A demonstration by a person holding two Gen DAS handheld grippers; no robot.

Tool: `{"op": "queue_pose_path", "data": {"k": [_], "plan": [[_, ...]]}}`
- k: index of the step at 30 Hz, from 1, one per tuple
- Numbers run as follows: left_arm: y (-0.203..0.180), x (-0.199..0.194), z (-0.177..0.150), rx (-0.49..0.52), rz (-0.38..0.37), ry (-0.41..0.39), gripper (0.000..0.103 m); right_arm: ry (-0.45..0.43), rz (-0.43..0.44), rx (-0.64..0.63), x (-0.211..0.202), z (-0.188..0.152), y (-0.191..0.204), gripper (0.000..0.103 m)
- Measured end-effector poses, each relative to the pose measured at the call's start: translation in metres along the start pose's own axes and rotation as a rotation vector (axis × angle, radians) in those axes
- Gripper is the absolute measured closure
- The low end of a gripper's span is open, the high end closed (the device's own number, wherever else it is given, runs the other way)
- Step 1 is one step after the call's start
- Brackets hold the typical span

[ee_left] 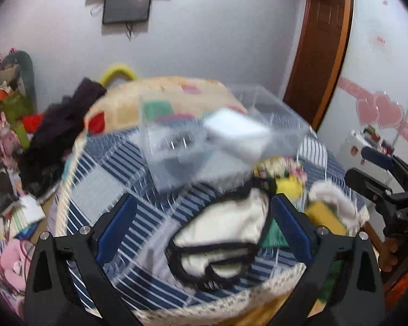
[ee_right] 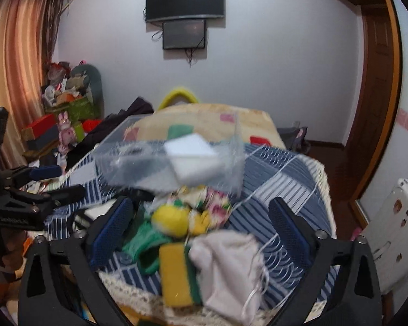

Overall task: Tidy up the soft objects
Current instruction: 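Grasp the yellow sponge with the right gripper while left grasps black-trimmed cloth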

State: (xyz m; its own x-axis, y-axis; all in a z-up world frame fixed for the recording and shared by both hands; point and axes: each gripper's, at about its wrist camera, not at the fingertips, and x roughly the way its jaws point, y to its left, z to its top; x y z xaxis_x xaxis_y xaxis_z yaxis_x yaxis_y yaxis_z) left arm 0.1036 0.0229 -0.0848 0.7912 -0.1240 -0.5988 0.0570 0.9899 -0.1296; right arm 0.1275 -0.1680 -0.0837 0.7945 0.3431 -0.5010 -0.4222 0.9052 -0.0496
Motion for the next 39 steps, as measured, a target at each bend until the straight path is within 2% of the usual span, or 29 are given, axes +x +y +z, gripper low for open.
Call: {"op": "queue_pose_path", "data": {"k": [1, 3, 7, 9, 14, 17, 19, 20, 27, 28, 30, 31, 33, 36, 39], "plan": [[-0.002, 0.004, -0.007, 0.001, -0.007, 0.022, 0.003, 0.013, 0.006, -0.005, 0.001, -0.003, 0.002, 0.013], [-0.008, 0.008, -0.019, 0.015, -0.007, 0.052, 0.003, 0.039, 0.041, -0.004, 0.004, -0.008, 0.005, 0.026], [-0.020, 0.016, -0.035, 0.050, -0.020, 0.095, 0.003, 0.069, 0.103, 0.013, 0.004, -0.020, 0.009, 0.038], [-0.023, 0.022, -0.039, 0.058, -0.028, 0.123, 0.003, 0.093, 0.117, 0.001, 0.008, -0.025, 0.012, 0.051], [-0.019, 0.035, -0.048, 0.034, -0.032, 0.187, 0.003, 0.131, 0.129, 0.008, 0.011, -0.037, 0.011, 0.054], [-0.015, 0.042, -0.052, 0.018, -0.003, 0.204, 0.003, 0.147, 0.120, 0.007, 0.013, -0.040, 0.010, 0.054], [-0.012, 0.045, -0.053, 0.000, -0.017, 0.220, 0.003, 0.148, 0.112, 0.003, 0.012, -0.041, 0.011, 0.057], [-0.009, 0.047, -0.053, -0.007, -0.022, 0.224, 0.003, 0.140, 0.105, 0.004, 0.009, -0.040, 0.010, 0.062], [-0.002, 0.053, -0.052, -0.059, -0.035, 0.221, 0.004, 0.130, 0.134, 0.019, -0.005, -0.038, 0.007, 0.063], [-0.002, 0.054, -0.052, -0.066, -0.039, 0.214, 0.007, 0.133, 0.136, 0.016, -0.005, -0.039, 0.007, 0.063], [-0.001, 0.056, -0.050, -0.074, -0.054, 0.207, 0.023, 0.149, 0.138, 0.008, -0.004, -0.042, 0.010, 0.064], [-0.002, 0.057, -0.050, -0.077, -0.064, 0.205, 0.026, 0.156, 0.139, 0.005, -0.002, -0.043, 0.012, 0.064], [-0.003, 0.057, -0.049, -0.073, -0.078, 0.200, 0.039, 0.171, 0.128, 0.006, 0.003, -0.045, 0.012, 0.064], [-0.003, 0.051, -0.048, -0.074, -0.090, 0.182, 0.054, 0.181, 0.112, 0.012, 0.008, -0.046, 0.009, 0.064], [-0.001, 0.043, -0.047, -0.074, -0.090, 0.168, 0.062, 0.184, 0.093, 0.009, 0.009, -0.045, 0.007, 0.064]]}}
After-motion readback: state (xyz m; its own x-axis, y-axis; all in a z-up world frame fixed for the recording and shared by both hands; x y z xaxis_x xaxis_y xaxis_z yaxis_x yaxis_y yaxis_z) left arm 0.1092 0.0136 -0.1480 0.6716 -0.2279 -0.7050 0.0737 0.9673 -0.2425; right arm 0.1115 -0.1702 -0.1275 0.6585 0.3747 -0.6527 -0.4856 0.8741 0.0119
